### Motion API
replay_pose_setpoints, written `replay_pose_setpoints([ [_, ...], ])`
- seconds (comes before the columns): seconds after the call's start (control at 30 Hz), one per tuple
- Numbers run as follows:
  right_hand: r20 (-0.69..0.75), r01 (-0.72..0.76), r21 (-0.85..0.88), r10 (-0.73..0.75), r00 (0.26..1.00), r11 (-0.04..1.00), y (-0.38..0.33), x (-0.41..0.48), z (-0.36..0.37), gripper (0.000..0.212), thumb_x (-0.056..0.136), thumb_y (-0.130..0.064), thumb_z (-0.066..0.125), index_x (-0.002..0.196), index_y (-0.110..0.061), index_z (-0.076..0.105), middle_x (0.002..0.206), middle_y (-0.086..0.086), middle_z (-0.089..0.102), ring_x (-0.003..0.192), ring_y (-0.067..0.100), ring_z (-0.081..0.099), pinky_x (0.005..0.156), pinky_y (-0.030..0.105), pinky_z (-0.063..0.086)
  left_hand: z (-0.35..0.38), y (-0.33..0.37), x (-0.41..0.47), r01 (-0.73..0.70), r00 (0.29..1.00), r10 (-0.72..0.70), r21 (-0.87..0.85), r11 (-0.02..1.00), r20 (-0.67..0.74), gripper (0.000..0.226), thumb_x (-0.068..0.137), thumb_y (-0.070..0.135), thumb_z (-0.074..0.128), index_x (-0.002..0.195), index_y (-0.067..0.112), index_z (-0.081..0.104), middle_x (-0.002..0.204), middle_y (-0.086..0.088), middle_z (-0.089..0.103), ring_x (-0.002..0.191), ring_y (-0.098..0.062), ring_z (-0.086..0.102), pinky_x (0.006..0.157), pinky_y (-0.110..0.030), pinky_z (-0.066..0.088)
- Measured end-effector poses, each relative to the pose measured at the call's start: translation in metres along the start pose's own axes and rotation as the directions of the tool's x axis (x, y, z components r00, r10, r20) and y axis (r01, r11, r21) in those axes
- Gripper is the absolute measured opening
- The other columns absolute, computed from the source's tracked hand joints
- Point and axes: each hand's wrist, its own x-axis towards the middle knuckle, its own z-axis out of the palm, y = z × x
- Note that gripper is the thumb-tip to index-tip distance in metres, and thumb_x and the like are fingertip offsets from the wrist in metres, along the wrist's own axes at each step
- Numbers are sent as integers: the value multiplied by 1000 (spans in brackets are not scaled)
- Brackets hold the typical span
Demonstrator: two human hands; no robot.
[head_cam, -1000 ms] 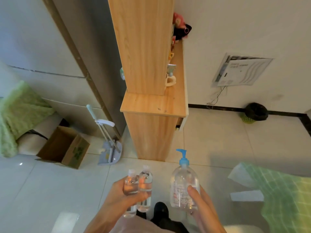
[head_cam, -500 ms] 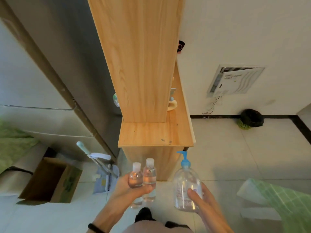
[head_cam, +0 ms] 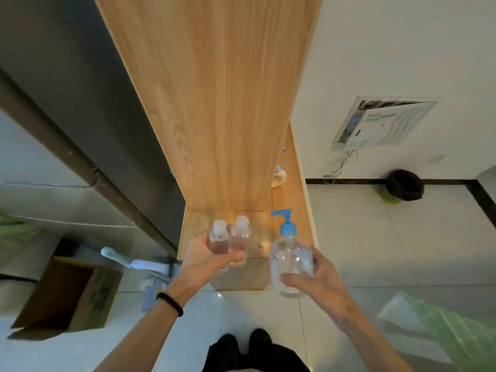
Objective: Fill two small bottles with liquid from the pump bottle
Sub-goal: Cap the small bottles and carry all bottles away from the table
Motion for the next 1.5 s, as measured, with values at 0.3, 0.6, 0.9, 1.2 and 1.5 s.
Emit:
replay_pose_setpoints([
  [0.3, -52, 134, -185, -146, 988, 973, -13, 73, -4, 89, 47, -32, 100, 124, -43, 58, 109, -29, 73, 93, -4, 75, 73, 10, 58, 10, 6, 54, -15, 999, 18, 45, 999, -51, 52, 49, 35, 97, 95, 49, 76, 81, 14, 79, 72, -1, 72, 63, -20, 59],
  [0.6, 35, 174, -331, -173, 984, 927, -29, 105, -7, 99, 55, -30, 101, 135, -51, 46, 123, -25, 65, 114, -4, 63, 93, 17, 55, 16, -8, 78, -43, 997, 45, 33, 999, -59, 55, 61, 3, 98, 100, 36, 77, 95, 13, 81, 87, 0, 74, 82, -26, 59],
  [0.9, 55, 189, -356, -181, 982, 915, -23, 108, -9, 98, 57, -34, 100, 132, -60, 43, 122, -32, 64, 116, -7, 62, 89, 8, 52, 13, -14, 85, -81, 996, 83, 56, 995, -35, 55, 62, -2, 96, 96, 36, 76, 93, 20, 80, 82, 8, 72, 71, -8, 55],
  [1.2, 76, 216, -399, -203, 976, 891, -23, 110, -9, 96, 55, -46, 98, 128, -69, 39, 124, -40, 60, 116, -14, 60, 86, 5, 49, -3, -11, 79, -95, 995, 95, 51, 994, -1, 50, 68, -8, 91, 83, 38, 80, 83, 19, 80, 79, 6, 75, 67, -7, 54],
  [1.5, 79, 221, -406, -207, 975, 887, -28, 111, -9, 101, 55, -47, 98, 136, -62, 40, 123, -33, 64, 117, -9, 62, 95, 12, 49, -14, -4, 89, -103, 994, 99, 88, 991, 47, 43, 70, -5, 90, 105, 18, 77, 96, 6, 82, 89, -5, 76, 76, -18, 60],
])
